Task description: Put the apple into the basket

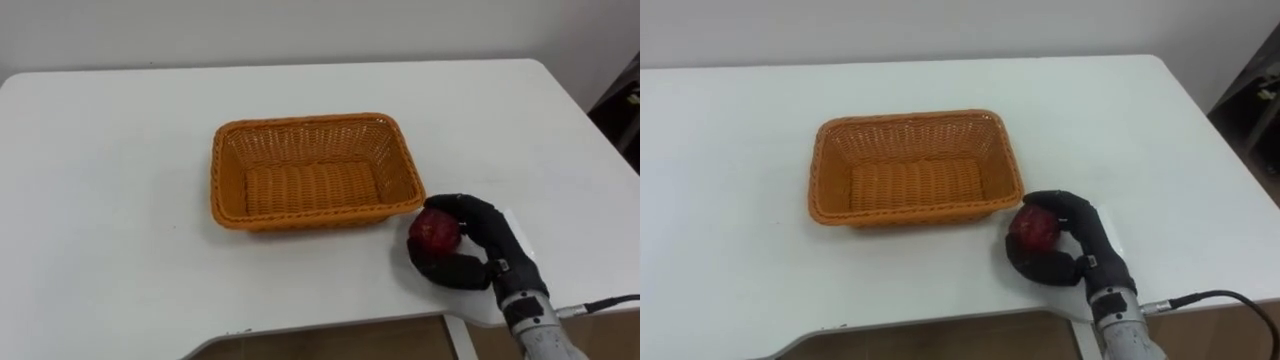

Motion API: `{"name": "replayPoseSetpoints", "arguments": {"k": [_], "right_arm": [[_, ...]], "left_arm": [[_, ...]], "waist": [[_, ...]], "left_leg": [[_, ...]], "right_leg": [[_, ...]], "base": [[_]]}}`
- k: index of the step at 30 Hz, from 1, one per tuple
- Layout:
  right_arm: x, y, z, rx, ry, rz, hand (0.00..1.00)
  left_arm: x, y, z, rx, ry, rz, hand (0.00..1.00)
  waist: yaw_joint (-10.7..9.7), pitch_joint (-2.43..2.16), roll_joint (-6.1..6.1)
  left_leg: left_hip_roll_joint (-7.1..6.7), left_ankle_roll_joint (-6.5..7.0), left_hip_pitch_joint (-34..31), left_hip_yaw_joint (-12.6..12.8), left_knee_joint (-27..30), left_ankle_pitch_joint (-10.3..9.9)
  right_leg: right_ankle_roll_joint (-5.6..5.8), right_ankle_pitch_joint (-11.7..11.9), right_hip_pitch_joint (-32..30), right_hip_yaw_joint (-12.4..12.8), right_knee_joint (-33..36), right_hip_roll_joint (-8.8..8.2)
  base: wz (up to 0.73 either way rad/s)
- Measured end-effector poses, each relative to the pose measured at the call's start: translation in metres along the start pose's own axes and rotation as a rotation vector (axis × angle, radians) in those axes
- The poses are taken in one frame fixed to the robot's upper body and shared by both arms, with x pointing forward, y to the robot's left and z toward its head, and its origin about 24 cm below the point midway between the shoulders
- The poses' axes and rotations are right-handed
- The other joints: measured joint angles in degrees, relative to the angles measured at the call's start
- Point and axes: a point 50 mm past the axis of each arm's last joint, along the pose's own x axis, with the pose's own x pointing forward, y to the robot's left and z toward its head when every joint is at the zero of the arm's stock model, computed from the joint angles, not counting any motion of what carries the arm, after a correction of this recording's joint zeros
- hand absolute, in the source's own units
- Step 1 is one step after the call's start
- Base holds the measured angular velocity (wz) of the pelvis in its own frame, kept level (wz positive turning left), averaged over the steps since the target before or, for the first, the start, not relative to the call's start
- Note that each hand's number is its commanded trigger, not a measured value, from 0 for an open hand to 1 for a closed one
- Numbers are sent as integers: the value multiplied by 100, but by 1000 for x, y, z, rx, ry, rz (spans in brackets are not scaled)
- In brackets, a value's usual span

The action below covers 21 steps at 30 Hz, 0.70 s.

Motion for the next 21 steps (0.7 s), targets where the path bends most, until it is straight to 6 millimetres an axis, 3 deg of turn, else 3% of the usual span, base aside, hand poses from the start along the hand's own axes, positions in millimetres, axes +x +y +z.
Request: {"name": "replayPoseSetpoints", "arguments": {"k": [14,21], "right_arm": [[-1,1,-1,132,9,-44,100],[-2,-2,1,209,-5,-75,100]], "left_arm": [[0,-4,13,-11,-66,-11,0],[-1,-7,8,-74,-68,-12,0]], "waist": [[-2,0,49],[-5,-9,135]], "left_leg": [[5,-1,64,37,-60,-1],[11,-1,54,144,-67,0]], "right_leg": [[-1,0,0,37,20,15],[0,0,-53,140,20,30]], "base": [[0],[-7]]}}
